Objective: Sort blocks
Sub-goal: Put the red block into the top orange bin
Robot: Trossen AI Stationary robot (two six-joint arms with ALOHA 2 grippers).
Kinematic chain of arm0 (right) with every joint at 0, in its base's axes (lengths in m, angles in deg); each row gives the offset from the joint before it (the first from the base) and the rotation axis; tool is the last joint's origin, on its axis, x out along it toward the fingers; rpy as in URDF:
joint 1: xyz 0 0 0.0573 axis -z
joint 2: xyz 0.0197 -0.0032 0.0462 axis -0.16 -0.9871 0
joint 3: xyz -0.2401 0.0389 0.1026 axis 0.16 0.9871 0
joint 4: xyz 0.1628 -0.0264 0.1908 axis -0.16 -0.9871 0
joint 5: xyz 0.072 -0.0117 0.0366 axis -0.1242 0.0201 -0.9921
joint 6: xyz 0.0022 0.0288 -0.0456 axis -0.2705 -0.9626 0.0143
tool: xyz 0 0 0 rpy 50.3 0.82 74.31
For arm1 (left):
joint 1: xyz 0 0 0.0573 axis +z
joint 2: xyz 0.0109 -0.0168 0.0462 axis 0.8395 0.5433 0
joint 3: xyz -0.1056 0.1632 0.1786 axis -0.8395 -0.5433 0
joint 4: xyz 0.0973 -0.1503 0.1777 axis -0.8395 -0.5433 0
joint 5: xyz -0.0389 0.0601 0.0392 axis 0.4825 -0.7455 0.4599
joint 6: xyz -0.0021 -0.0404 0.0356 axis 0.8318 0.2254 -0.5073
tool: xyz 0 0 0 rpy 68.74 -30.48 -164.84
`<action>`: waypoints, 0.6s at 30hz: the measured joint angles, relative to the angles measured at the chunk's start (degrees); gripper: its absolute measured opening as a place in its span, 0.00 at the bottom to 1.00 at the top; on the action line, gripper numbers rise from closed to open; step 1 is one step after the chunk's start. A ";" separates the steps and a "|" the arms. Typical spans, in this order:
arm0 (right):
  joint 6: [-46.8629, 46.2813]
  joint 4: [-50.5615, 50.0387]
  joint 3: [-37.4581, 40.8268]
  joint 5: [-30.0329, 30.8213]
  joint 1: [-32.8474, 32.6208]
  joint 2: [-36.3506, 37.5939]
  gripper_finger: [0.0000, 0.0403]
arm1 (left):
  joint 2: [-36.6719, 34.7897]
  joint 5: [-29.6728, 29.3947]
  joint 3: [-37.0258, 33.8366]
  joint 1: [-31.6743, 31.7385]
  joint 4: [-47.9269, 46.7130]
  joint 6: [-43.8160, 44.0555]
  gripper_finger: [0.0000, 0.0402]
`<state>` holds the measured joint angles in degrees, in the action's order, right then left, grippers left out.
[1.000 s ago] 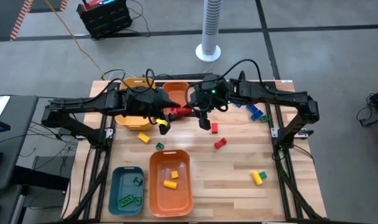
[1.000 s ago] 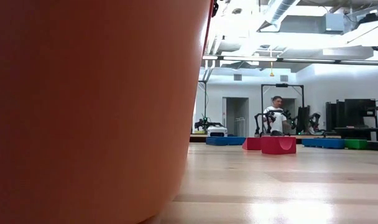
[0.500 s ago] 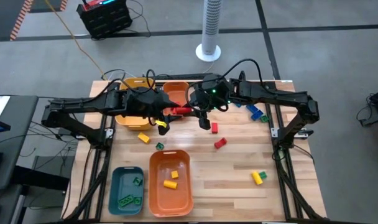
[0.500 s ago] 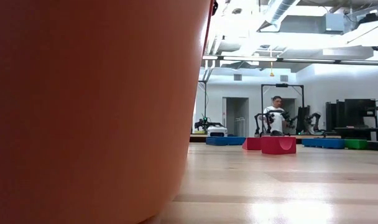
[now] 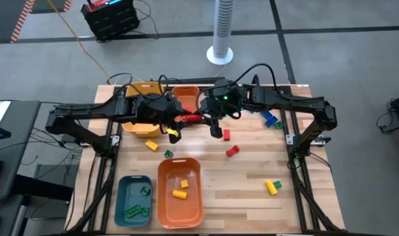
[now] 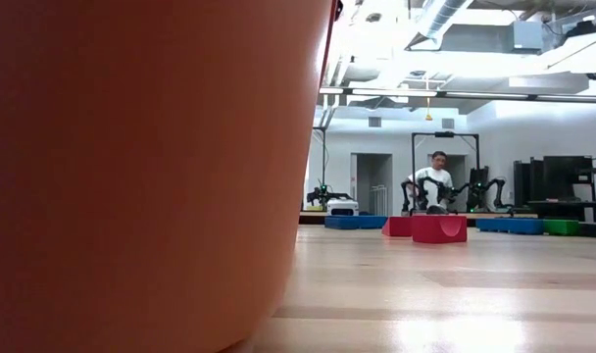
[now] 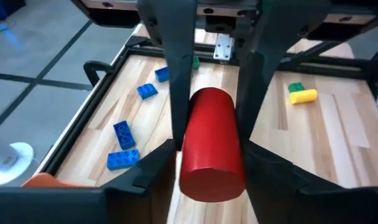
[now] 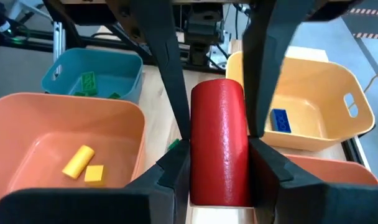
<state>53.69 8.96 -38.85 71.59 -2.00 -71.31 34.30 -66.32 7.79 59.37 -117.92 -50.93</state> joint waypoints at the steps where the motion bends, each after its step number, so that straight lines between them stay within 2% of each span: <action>1: 0.00 0.09 0.00 0.02 0.00 -0.03 0.32 | 0.02 0.02 0.00 0.00 -0.25 -0.30 0.38; 4: 0.02 0.49 0.00 -0.01 -0.04 -0.04 0.34 | -0.04 0.66 0.01 -0.01 -0.43 -0.94 0.31; 11: -0.67 0.75 0.03 0.00 -0.04 -0.09 0.43 | -0.02 0.40 0.06 0.04 -1.51 -0.07 0.31; 18: -2.64 -2.17 -0.13 0.19 2.05 0.29 0.56 | 0.09 0.85 -0.17 3.10 -5.76 2.23 0.31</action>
<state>51.05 6.79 -38.98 71.78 0.05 -71.03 34.39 -65.47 7.62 62.47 -123.68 -48.70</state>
